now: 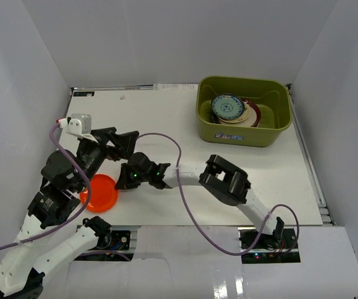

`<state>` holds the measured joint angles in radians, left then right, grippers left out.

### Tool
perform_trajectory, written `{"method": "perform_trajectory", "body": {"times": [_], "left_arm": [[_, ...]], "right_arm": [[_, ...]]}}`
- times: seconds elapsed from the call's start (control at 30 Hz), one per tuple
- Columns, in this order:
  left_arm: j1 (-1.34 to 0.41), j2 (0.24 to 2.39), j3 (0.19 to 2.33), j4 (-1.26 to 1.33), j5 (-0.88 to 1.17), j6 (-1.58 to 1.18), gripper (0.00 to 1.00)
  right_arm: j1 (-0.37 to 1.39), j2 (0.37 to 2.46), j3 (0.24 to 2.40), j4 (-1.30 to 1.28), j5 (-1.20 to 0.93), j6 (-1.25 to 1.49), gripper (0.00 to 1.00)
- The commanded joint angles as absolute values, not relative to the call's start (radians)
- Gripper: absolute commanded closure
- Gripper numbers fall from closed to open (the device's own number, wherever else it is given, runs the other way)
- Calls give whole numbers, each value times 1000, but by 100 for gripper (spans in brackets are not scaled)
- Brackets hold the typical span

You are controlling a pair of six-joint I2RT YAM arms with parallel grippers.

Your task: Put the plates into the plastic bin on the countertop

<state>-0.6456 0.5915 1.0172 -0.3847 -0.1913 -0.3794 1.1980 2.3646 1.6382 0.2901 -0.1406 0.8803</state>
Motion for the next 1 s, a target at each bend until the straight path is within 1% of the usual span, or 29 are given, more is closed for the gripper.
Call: {"method": "perform_trajectory", "body": {"times": [0.0, 0.03, 0.07, 0.13, 0.17, 0.2, 0.23, 0.3, 0.4, 0.43, 0.5, 0.53, 0.6, 0.63, 0.67, 0.7, 0.8, 0.93, 0.97], "left_arm": [[-650, 646, 1133, -431, -291, -255, 2], [-650, 681, 1187, -443, -308, -241, 2], [-652, 693, 1202, -455, -319, -230, 2], [-652, 703, 1213, -451, -305, -239, 2], [-652, 703, 1200, -428, -290, -245, 2], [-652, 701, 1186, -414, -264, -253, 2], [-652, 696, 1168, -397, -249, -259, 2], [-650, 696, 1112, -361, -235, -264, 2], [-652, 725, 1059, -351, -239, -273, 2], [-652, 739, 1048, -353, -251, -275, 2], [-652, 776, 1000, -354, -249, -290, 2], [-652, 791, 982, -354, -245, -305, 2], [-652, 822, 935, -356, -232, -325, 2], [-652, 848, 914, -353, -229, -351, 2], [-652, 860, 896, -344, -227, -359, 2], [-652, 883, 859, -338, -226, -367, 2], [-652, 905, 804, -287, -233, -380, 2], [-650, 933, 772, -258, -247, -374, 2], [-650, 933, 772, -256, -252, -374, 2]], "right_arm": [[1135, 2093, 1489, 396, -57, 851, 92], [1114, 2029, 1385, 428, -17, 810, 92], [1103, 1896, 1337, 431, -2, 783, 92], [1051, 1766, 1223, 423, 78, 718, 92], [1023, 1641, 1191, 382, 99, 669, 92], [961, 1578, 1157, 359, 139, 645, 92], [928, 1457, 1094, 335, 168, 618, 92], [853, 1350, 1037, 272, 244, 534, 92], [599, 1201, 986, 201, 256, 468, 92], [556, 1166, 979, 193, 293, 444, 92], [464, 1160, 986, 149, 290, 396, 92], [383, 1161, 986, 146, 279, 385, 92], [300, 1181, 983, 147, 243, 400, 92], [213, 1213, 988, 147, 171, 417, 92], [172, 1233, 992, 153, 131, 434, 92], [107, 1258, 1011, 164, 36, 472, 92], [54, 1374, 1081, 167, -101, 509, 92], [41, 1494, 1127, 160, -114, 560, 92], [37, 1503, 1124, 163, -110, 572, 86]]}}
